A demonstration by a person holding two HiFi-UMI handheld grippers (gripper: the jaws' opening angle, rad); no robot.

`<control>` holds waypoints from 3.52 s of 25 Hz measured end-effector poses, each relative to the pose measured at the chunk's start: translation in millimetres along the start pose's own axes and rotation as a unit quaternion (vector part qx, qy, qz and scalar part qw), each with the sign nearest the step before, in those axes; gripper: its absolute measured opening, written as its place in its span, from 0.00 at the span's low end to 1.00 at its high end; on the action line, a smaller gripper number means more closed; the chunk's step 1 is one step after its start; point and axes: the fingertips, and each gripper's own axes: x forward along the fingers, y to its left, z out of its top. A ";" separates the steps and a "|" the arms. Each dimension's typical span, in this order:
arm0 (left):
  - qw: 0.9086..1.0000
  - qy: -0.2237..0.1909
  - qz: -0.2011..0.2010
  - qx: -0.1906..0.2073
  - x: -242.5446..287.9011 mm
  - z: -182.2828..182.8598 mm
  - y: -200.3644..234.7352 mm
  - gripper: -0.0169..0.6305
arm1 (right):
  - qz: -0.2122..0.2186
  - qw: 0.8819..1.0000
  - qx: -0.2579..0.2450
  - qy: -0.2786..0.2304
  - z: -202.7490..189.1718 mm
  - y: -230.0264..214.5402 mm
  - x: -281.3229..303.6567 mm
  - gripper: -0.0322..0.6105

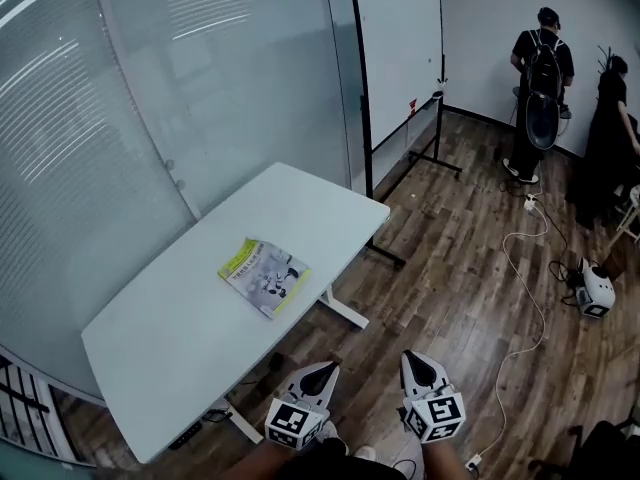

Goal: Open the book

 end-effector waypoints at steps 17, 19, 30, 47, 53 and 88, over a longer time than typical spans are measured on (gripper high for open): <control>0.993 -0.041 0.098 -0.059 -26.9 0.3 153.1 0.05 | 0.142 0.985 -0.068 0.077 -2.0 107.9 150.4 0.06; 0.991 -0.041 0.107 -0.061 -32.1 2.2 174.2 0.05 | 0.150 0.983 -0.074 0.079 2.8 121.4 169.7 0.06; 0.981 -0.049 0.173 -0.079 -70.5 -11.9 243.2 0.05 | 0.189 0.971 -0.105 0.107 -13.9 163.4 236.0 0.06; 0.947 0.000 0.302 -0.105 -52.1 -32.6 301.0 0.05 | 0.272 0.933 -0.162 0.171 -38.4 152.2 356.5 0.06; 0.941 0.034 0.329 -0.075 -39.0 -32.7 301.0 0.05 | 0.270 0.920 -0.180 0.221 -56.4 132.6 394.3 0.06; 0.886 -0.029 0.440 -0.145 -96.6 -20.3 270.9 0.05 | 0.299 0.843 -0.009 0.448 -98.4 125.0 444.9 0.21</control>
